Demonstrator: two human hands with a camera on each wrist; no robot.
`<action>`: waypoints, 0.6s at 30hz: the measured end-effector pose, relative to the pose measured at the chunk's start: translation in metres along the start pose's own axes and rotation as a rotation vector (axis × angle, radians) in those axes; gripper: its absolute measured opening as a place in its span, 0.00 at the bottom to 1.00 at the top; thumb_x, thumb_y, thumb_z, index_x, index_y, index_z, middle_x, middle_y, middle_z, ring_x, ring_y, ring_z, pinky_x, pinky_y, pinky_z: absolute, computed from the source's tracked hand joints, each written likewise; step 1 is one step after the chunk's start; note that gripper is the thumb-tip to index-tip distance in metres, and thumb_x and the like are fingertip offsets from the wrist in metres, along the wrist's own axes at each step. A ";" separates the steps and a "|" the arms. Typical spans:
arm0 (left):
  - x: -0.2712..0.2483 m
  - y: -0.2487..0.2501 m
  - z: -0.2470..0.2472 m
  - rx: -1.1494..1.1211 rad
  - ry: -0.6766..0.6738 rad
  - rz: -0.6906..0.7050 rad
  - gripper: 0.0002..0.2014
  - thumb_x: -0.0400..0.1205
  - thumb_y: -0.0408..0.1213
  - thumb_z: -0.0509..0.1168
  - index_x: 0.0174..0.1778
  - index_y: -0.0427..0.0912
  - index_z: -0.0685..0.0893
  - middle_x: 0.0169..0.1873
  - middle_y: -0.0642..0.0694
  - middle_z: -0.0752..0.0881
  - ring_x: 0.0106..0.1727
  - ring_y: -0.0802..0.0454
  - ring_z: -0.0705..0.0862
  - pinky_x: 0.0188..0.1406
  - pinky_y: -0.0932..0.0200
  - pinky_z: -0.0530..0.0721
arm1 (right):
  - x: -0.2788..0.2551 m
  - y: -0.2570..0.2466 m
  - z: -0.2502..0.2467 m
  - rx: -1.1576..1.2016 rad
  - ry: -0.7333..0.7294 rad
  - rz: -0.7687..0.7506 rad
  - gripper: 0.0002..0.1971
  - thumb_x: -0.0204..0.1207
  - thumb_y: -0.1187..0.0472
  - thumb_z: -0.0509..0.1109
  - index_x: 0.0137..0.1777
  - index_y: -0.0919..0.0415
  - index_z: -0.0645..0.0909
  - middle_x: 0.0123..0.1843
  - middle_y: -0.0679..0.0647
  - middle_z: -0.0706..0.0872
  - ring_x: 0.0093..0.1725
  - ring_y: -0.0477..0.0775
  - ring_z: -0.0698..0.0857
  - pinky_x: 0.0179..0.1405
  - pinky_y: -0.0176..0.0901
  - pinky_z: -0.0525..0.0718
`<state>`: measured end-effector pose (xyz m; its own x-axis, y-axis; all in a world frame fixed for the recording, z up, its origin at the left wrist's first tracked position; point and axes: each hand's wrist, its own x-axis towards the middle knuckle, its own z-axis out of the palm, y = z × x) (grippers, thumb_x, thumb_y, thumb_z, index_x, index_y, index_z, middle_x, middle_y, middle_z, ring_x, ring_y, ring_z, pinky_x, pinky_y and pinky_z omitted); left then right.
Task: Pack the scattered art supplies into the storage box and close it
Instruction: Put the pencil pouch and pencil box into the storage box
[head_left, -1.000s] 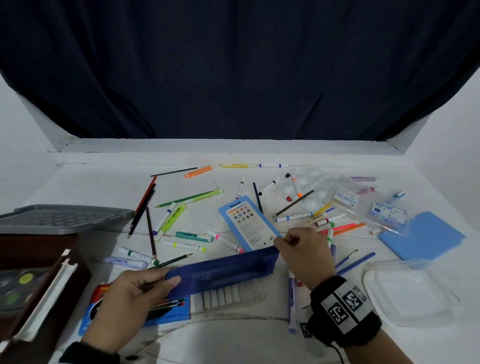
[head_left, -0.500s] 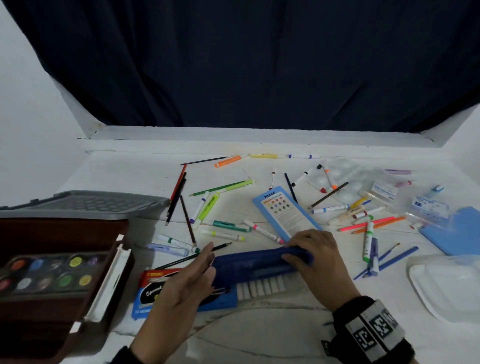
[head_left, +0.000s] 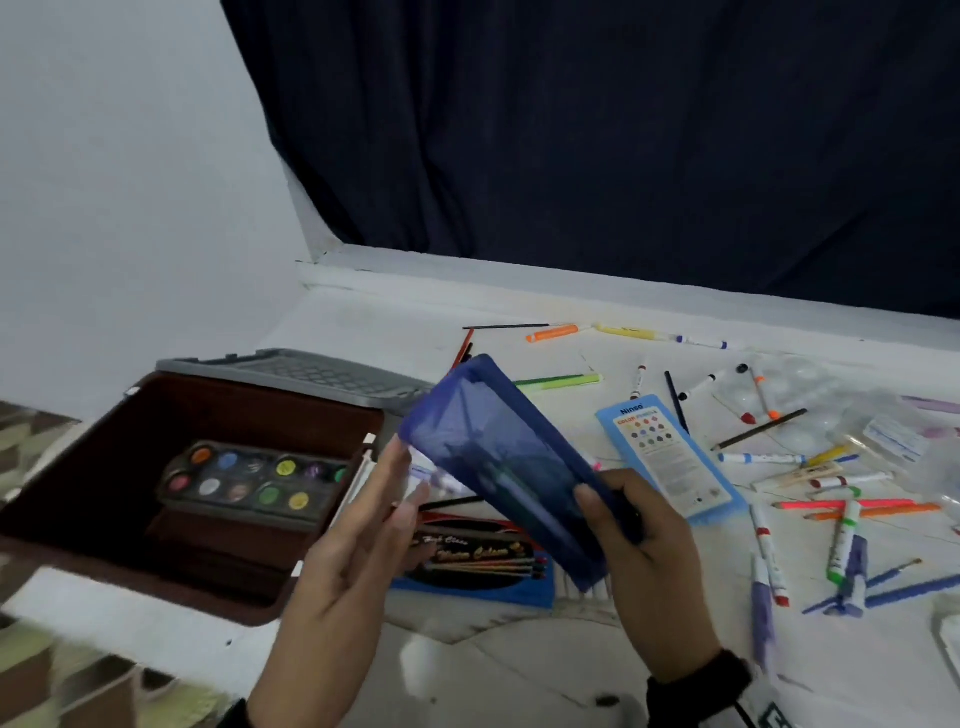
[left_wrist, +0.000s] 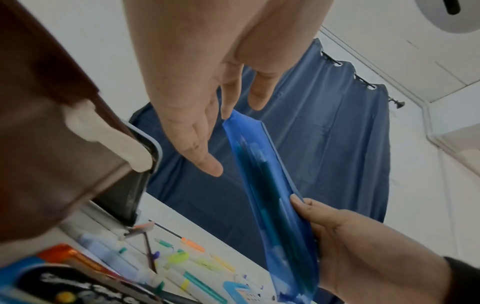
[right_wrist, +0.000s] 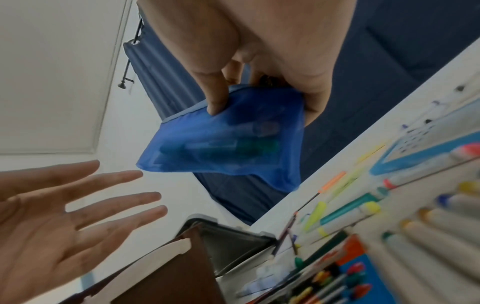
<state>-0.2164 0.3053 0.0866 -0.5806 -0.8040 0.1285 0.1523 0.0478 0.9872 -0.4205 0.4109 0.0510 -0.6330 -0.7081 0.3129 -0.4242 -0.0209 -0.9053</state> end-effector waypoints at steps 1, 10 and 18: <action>-0.004 0.003 -0.007 0.015 0.030 0.014 0.25 0.85 0.37 0.58 0.80 0.58 0.72 0.76 0.64 0.77 0.75 0.58 0.79 0.66 0.50 0.85 | 0.000 -0.005 0.009 -0.002 -0.009 -0.010 0.17 0.82 0.42 0.64 0.46 0.55 0.82 0.39 0.51 0.83 0.41 0.53 0.83 0.39 0.52 0.79; -0.010 0.015 -0.115 0.025 0.262 0.050 0.19 0.85 0.50 0.65 0.71 0.51 0.83 0.67 0.50 0.87 0.69 0.49 0.85 0.62 0.44 0.87 | 0.011 -0.052 0.085 -0.114 -0.050 -0.223 0.08 0.82 0.49 0.68 0.43 0.50 0.81 0.42 0.42 0.83 0.46 0.48 0.81 0.45 0.42 0.77; 0.023 0.029 -0.239 0.193 0.220 0.085 0.18 0.83 0.40 0.61 0.69 0.47 0.84 0.62 0.53 0.89 0.66 0.54 0.86 0.64 0.48 0.85 | 0.032 -0.087 0.177 -0.420 0.005 -0.473 0.13 0.82 0.50 0.64 0.48 0.56 0.86 0.46 0.45 0.82 0.48 0.49 0.77 0.51 0.40 0.75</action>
<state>-0.0338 0.1463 0.0957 -0.3814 -0.9005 0.2087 0.0262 0.2152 0.9762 -0.2896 0.2651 0.0889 -0.3178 -0.6866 0.6539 -0.8761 -0.0511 -0.4795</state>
